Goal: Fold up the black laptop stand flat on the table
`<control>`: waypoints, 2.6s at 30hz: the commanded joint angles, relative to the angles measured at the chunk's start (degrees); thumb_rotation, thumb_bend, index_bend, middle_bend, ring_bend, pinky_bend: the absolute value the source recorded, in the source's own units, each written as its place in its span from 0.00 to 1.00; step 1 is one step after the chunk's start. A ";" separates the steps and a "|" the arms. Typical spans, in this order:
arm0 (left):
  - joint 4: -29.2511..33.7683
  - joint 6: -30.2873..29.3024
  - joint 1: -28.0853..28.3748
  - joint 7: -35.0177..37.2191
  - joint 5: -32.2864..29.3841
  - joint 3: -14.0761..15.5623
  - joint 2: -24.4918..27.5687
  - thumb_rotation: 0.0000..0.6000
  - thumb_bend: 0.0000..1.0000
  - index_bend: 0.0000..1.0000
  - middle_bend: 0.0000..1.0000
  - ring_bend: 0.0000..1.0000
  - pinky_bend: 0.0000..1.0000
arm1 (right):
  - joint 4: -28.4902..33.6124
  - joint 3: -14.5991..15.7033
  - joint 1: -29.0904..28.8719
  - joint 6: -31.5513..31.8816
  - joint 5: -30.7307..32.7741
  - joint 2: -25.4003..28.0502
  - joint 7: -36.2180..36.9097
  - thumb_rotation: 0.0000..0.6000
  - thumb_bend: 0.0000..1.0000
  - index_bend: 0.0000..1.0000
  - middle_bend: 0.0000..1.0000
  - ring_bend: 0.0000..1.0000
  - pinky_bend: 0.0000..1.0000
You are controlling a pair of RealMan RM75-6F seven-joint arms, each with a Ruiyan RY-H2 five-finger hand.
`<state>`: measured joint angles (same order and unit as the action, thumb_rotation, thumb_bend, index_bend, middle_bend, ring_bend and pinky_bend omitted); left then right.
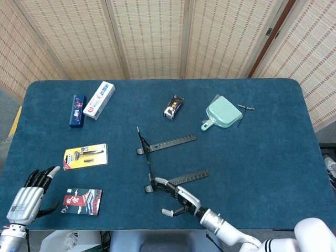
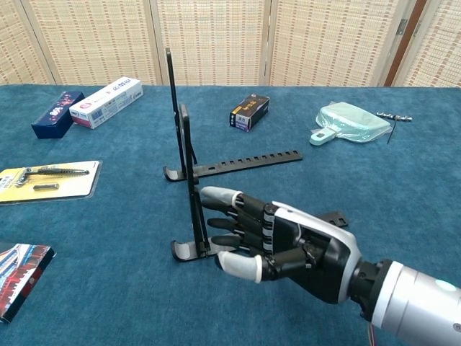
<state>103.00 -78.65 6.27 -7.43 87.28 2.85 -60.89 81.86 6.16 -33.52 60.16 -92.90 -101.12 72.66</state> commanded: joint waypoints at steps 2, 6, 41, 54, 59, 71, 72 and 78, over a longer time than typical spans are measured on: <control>-0.01 -0.16 -0.13 -0.06 0.00 0.05 -0.03 1.00 0.27 0.01 0.08 0.11 0.03 | 0.68 0.85 0.11 -0.47 -0.26 0.42 -0.13 1.00 0.19 0.00 0.00 0.00 0.06; -0.01 -0.11 -0.17 -0.10 -0.06 0.09 -0.05 1.00 0.27 0.01 0.08 0.11 0.03 | 0.92 1.61 0.14 -0.96 -0.58 0.41 -0.42 1.00 0.19 0.00 0.00 0.00 0.06; -1.67 5.13 4.85 6.24 1.44 -1.89 -0.14 1.00 0.27 0.01 0.08 0.11 0.03 | 3.12 -5.81 -1.22 1.77 2.79 8.89 -3.03 1.00 0.19 0.00 0.00 0.00 0.06; -1.75 8.08 8.02 7.98 1.89 -2.35 -0.38 1.00 0.27 0.01 0.08 0.11 0.03 | -0.44 -14.32 -9.39 -11.14 10.72 8.46 -3.23 1.00 0.19 0.00 0.00 0.00 0.06; -1.56 7.23 7.33 7.80 1.42 -1.85 -0.09 1.00 0.27 0.01 0.08 0.11 0.03 | -5.00 -16.19 -12.49 -15.97 12.69 5.99 -4.35 1.00 0.19 0.00 0.00 0.00 0.06; -1.38 5.37 5.62 8.26 0.62 -0.79 0.85 1.00 0.27 0.01 0.08 0.11 0.03 | -14.13 -18.65 -18.13 -23.13 12.66 0.87 -2.00 1.00 0.19 0.00 0.00 0.00 0.06; -1.35 5.32 5.58 8.25 0.64 -0.76 0.87 1.00 0.27 0.01 0.08 0.11 0.03 | -14.37 -18.70 -18.41 -23.49 12.54 0.78 -1.73 1.00 0.19 0.00 0.00 0.00 0.06; -1.11 5.01 5.43 8.12 0.94 -0.54 0.88 1.00 0.27 0.01 0.08 0.11 0.03 | -15.47 -18.78 -19.96 -25.13 11.58 0.33 -0.27 1.00 0.19 0.00 0.00 0.00 0.06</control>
<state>101.87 -73.63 11.71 0.70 88.21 2.30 -60.02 66.50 -12.64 -53.34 35.17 -81.19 -100.73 72.24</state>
